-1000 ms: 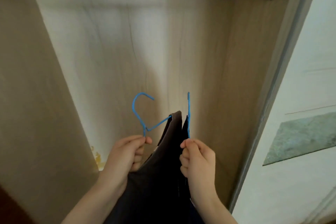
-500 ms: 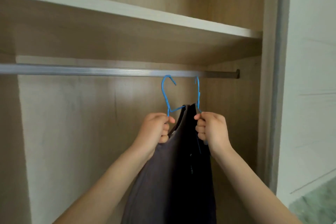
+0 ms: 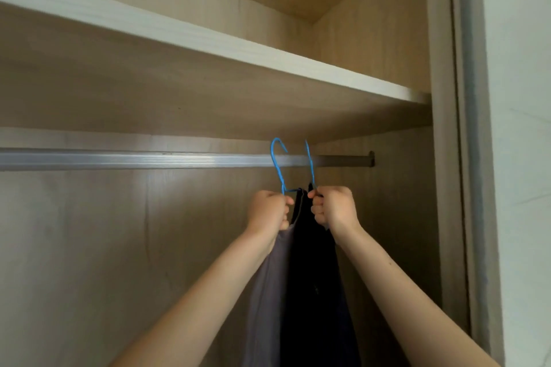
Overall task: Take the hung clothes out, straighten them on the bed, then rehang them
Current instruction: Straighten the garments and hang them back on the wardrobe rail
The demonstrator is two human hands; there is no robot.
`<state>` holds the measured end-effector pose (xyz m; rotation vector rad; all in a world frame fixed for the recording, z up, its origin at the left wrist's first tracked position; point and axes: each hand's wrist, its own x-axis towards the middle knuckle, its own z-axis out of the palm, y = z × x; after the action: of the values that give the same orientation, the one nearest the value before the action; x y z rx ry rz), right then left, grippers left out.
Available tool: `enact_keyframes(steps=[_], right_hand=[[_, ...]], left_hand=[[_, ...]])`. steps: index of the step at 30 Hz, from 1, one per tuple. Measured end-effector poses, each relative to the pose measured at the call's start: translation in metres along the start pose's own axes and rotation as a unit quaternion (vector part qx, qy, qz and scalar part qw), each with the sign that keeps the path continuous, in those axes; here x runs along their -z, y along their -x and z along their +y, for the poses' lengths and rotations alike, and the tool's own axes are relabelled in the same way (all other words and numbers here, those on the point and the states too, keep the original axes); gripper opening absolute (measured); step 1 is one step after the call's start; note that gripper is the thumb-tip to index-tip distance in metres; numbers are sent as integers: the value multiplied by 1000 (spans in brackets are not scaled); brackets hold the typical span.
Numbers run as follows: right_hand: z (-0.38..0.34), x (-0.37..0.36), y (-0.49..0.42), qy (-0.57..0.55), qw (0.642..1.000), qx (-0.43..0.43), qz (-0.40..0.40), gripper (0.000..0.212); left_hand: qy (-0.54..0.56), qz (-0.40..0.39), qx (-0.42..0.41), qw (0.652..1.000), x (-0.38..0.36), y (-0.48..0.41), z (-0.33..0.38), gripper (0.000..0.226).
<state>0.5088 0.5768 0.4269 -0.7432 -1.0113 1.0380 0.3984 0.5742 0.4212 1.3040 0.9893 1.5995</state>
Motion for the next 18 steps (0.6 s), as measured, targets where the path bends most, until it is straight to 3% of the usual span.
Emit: enact_keyframes(steps=[7, 18], right_hand=[[6, 8, -42, 39, 999, -13, 10, 36], [17, 19, -73, 64, 994, -86, 8, 37]], left_hand=[[31, 1, 31, 999, -19, -49, -15, 34], [66, 8, 84, 994, -32, -92, -42, 14]])
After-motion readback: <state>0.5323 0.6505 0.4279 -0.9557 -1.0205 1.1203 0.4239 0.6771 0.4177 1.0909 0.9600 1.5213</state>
